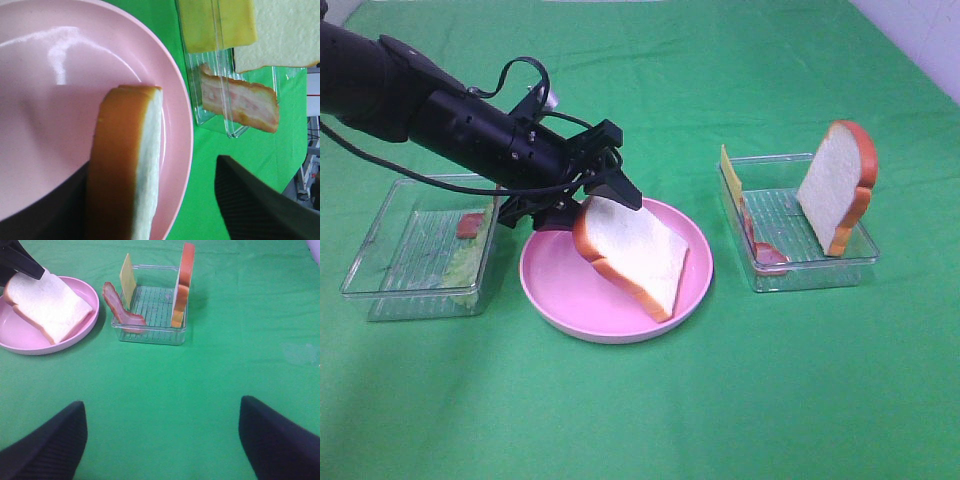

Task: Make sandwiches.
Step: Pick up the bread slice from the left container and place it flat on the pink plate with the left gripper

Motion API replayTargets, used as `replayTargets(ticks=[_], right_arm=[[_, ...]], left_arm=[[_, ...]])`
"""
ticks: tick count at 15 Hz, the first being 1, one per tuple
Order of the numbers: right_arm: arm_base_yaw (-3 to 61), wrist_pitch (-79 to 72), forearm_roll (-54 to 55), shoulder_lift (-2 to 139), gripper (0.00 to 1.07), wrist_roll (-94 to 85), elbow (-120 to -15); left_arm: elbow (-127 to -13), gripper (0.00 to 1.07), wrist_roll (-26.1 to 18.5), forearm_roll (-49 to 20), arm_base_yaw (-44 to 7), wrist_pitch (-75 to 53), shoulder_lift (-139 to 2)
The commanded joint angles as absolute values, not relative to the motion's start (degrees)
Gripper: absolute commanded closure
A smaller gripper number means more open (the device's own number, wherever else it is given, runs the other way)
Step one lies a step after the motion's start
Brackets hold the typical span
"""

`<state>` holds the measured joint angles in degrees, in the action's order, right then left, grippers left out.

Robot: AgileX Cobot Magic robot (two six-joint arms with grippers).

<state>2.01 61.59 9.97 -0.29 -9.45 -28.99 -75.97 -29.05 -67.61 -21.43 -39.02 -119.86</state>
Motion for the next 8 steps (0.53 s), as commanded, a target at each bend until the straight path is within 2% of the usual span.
replayTargets(ticks=[1, 3, 8], right_arm=[[2.1, 61.1, 10.1, -1.2, 0.29, -10.3, -29.0], [2.1, 61.1, 10.1, -1.2, 0.29, -10.3, -29.0], [2.1, 61.1, 10.1, -1.2, 0.29, -10.3, -29.0]], left_arm=[[-78.4, 0.34, -28.8, -63.8, -21.8, -41.4, -119.7], [-83.9, 0.34, -28.2, -57.9, -21.8, -44.7, -119.7], [-93.1, 0.34, -13.9, -40.5, -21.8, -50.6, -119.7]])
